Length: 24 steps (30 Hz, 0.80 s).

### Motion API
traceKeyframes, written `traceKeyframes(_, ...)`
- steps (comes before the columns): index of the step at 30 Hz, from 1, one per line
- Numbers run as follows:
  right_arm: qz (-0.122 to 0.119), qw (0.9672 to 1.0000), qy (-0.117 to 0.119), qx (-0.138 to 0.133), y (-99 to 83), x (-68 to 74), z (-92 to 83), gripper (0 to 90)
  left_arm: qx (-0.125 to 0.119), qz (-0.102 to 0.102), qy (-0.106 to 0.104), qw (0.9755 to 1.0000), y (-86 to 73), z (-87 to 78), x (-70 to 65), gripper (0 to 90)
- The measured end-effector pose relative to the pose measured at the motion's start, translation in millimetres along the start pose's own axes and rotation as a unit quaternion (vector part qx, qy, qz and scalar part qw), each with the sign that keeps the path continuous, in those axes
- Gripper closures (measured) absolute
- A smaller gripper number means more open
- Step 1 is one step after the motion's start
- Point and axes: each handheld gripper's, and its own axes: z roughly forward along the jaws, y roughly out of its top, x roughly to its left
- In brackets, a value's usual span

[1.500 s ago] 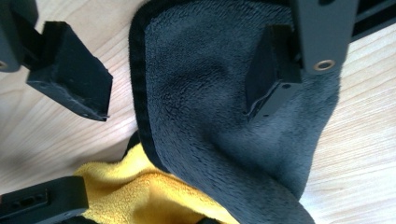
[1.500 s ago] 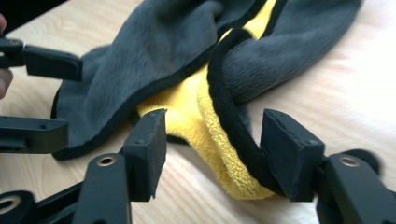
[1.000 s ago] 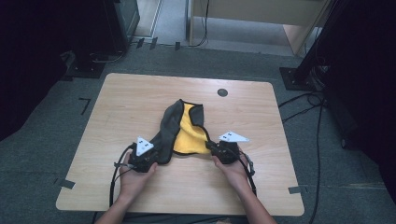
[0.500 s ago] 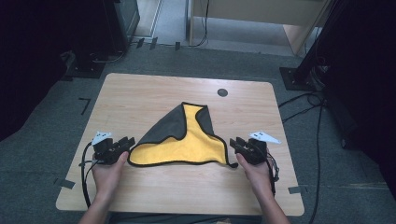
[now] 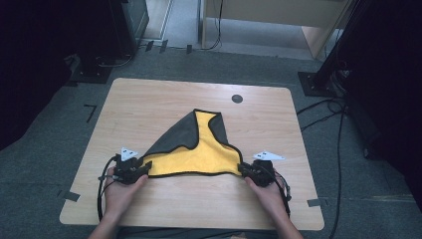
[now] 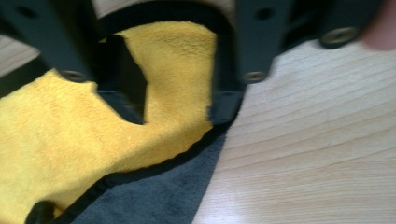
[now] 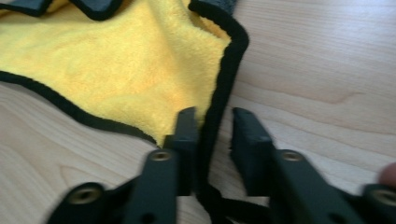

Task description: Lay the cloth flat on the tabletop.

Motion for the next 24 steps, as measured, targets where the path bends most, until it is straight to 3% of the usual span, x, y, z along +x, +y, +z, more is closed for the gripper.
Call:
traceKeyframes(1,0.000,1.0000,0.000,0.000,0.0,0.0,0.0,84.9,-0.001,0.000,-0.008,1.0000,0.1,-0.4,1.7,68.8)
traceKeyframes(2,0.009,0.9998,0.018,-0.005,2.0,-1.1,-3.1,85.9,-0.001,-0.007,-0.027,0.9996,0.5,-1.7,5.3,74.0)
traceKeyframes(4,0.030,0.9974,0.061,-0.023,6.3,-2.4,-13.0,86.7,-0.008,-0.019,-0.039,0.9990,0.8,-5.0,10.1,83.1)
traceKeyframes(5,0.054,0.9925,0.103,-0.036,8.4,-4.1,-23.4,86.6,-0.013,-0.026,-0.046,0.9985,0.8,-7.4,13.5,89.6)
traceKeyframes(6,0.054,0.9925,0.103,-0.036,8.4,-4.1,-23.4,86.6,-0.016,-0.038,-0.054,0.9977,0.8,-9.2,17.2,89.6)
traceKeyframes(7,0.069,0.9933,0.087,-0.033,6.5,-7.3,-27.9,82.5,-0.017,-0.048,-0.054,0.9973,0.5,-10.1,21.0,89.9)
traceKeyframes(9,0.077,0.9965,0.024,-0.021,1.8,-13.8,-25.2,72.8,-0.012,-0.052,-0.043,0.9976,-0.3,-9.1,26.3,87.5)
traceKeyframes(10,0.077,0.9965,0.024,-0.021,1.8,-13.8,-25.2,72.8,-0.010,-0.053,-0.040,0.9977,-1.5,-7.3,28.7,87.5)
traceKeyframes(11,0.063,0.9973,-0.035,-0.013,-1.9,-18.8,-21.5,69.6,-0.008,-0.052,-0.038,0.9979,-2.1,-6.3,29.5,86.2)
traceKeyframes(12,0.044,0.9961,-0.076,-0.011,-5.8,-22.2,-20.2,63.9,-0.016,-0.047,-0.039,0.9980,-2.4,-7.6,28.4,80.3)
traceKeyframes(14,0.046,0.9963,-0.069,-0.022,-5.8,-22.5,-22.5,62.5,-0.026,-0.043,-0.042,0.9978,-1.8,-10.1,26.9,76.8)
traceKeyframes(15,0.041,0.9967,-0.045,-0.054,-2.4,-17.2,-31.5,60.0,-0.032,-0.038,-0.036,0.9982,-1.0,-11.1,24.1,67.6)
traceKeyframes(17,0.036,0.9966,-0.041,-0.061,-1.2,-14.2,-32.9,58.7,-0.028,-0.036,-0.028,0.9986,-0.9,-9.1,23.0,64.7)
traceKeyframes(18,0.025,0.9979,-0.024,-0.056,-0.7,-5.9,-28.4,55.9,-0.017,-0.032,-0.015,0.9992,-1.6,-4.5,21.7,58.9)
traceKeyframes(21,0.012,0.9991,-0.021,-0.035,-3.8,-0.4,-17.8,56.0,-0.010,-0.017,0.003,0.9998,-2.5,-2.3,18.8,57.7)
traceKeyframes(22,0.008,0.9994,-0.023,-0.026,-5.4,1.7,-13.0,57.6,-0.008,-0.013,0.009,0.9998,-2.4,-2.2,17.6,58.0)
traceKeyframes(24,0.004,0.9994,-0.031,-0.012,-7.0,3.4,-6.4,68.9,-0.006,-0.009,0.016,0.9998,-2.9,-2.3,17.0,60.0)
